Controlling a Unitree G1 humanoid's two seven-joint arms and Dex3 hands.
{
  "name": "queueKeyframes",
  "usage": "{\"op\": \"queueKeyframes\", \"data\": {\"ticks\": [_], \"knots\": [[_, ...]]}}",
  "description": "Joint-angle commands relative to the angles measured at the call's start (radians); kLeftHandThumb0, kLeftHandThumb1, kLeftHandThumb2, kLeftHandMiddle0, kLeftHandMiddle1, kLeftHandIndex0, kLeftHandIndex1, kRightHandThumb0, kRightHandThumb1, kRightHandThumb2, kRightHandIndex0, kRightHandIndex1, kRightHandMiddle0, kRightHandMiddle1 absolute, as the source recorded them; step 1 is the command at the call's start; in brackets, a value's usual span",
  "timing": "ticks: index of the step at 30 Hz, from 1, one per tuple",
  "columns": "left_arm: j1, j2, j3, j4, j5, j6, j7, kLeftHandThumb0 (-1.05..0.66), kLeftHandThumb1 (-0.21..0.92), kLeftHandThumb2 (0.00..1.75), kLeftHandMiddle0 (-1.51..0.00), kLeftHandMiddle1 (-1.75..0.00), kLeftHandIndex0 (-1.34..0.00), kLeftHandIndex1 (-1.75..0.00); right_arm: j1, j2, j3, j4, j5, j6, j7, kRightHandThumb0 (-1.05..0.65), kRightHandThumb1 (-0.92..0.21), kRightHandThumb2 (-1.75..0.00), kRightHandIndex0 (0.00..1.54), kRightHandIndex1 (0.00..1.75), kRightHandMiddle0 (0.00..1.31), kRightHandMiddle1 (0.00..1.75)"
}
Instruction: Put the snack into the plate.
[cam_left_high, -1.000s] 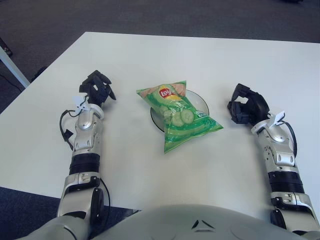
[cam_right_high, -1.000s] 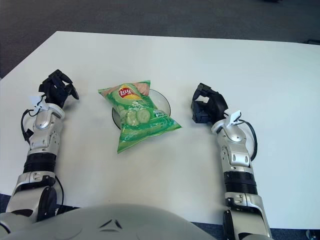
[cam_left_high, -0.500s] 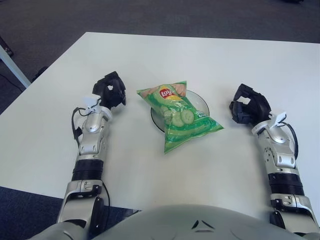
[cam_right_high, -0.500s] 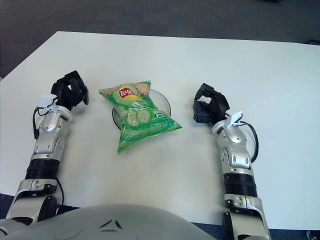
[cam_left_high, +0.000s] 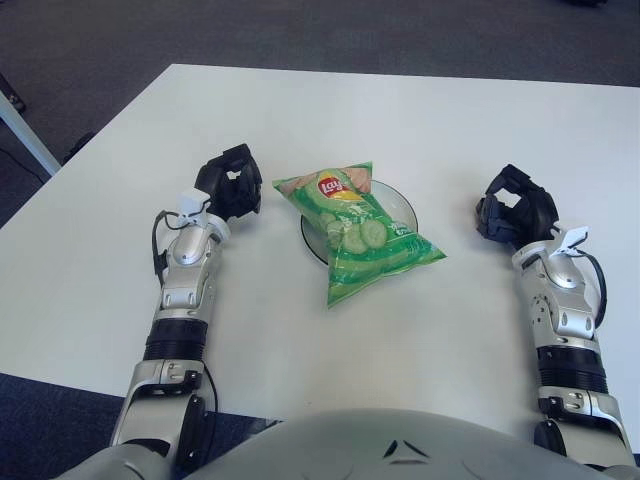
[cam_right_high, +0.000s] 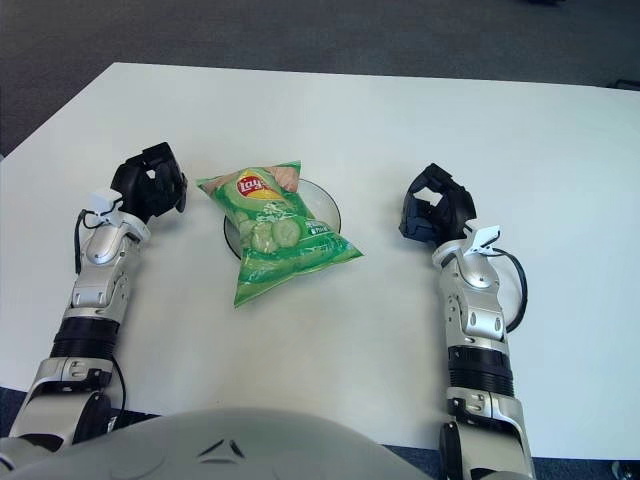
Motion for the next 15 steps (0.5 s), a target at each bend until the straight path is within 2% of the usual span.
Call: {"op": "queueKeyframes", "data": {"ticks": [1, 2, 4, 6, 15], "knots": [[0.228, -0.109, -0.053, 0.111, 0.004, 0.0, -0.016, -0.4, 0.68, 0.99, -1.31, -1.75, -0.89, -1.75, 0.095, 0.128, 0.001, 0.071, 0.032, -0.044, -0.009, -0.51, -0.23, -1.42, 1.3, 1.75, 0.68, 1.75], [0.229, -0.109, -0.053, 0.108, 0.001, 0.005, -0.016, -0.4, 0.67, 0.99, -1.31, -1.75, -0.88, -1.75, 0.095, 0.128, 0.001, 0.073, 0.034, -0.048, -0.005, -0.51, -0.23, -1.42, 1.3, 1.75, 0.68, 1.75], [0.228, -0.109, -0.054, 0.102, -0.002, 0.016, -0.016, -0.43, 0.5, 1.14, -1.3, -1.75, -0.69, -1.75, 0.093, 0.127, 0.001, 0.077, 0.038, -0.057, 0.003, -0.52, -0.23, -1.42, 1.29, 1.75, 0.69, 1.75], [0.228, -0.108, -0.055, 0.1, -0.004, 0.021, -0.016, -0.45, 0.44, 1.19, -1.29, -1.75, -0.63, -1.75, 0.092, 0.126, 0.001, 0.08, 0.04, -0.061, 0.006, -0.52, -0.22, -1.43, 1.29, 1.75, 0.69, 1.75], [0.227, -0.112, -0.053, 0.088, -0.014, 0.036, -0.015, -0.47, 0.36, 1.27, -1.29, -1.75, -0.59, -1.75, 0.089, 0.126, -0.002, 0.091, 0.052, -0.083, 0.023, -0.53, -0.2, -1.46, 1.3, 1.75, 0.71, 1.75]]}}
